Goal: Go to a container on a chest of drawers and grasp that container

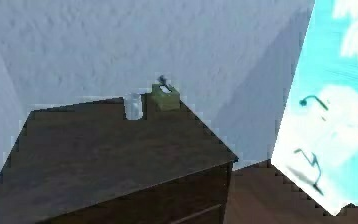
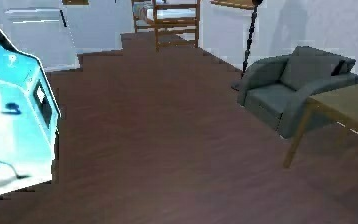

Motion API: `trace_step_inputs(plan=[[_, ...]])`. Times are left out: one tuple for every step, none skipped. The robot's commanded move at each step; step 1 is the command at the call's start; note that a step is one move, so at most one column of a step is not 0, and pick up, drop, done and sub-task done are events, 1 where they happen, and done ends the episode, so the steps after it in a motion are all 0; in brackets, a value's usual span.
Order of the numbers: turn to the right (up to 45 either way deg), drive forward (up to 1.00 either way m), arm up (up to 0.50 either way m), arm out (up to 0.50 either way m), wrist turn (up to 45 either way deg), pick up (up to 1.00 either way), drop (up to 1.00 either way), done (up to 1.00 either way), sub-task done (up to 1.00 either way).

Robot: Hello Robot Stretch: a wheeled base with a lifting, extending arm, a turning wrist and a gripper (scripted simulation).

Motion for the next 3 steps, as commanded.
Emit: trace_step_inputs(plan=[[39.0, 0.0, 0.0, 0.0, 0.0, 0.0, 0.0, 0.0, 0.0], [0.0, 0.6, 0.0, 0.0, 0.0, 0.0, 0.0, 0.0, 0.0], [-6.0, 0.0, 0.0, 0.0, 0.0, 0.0, 0.0, 0.0, 0.0]])
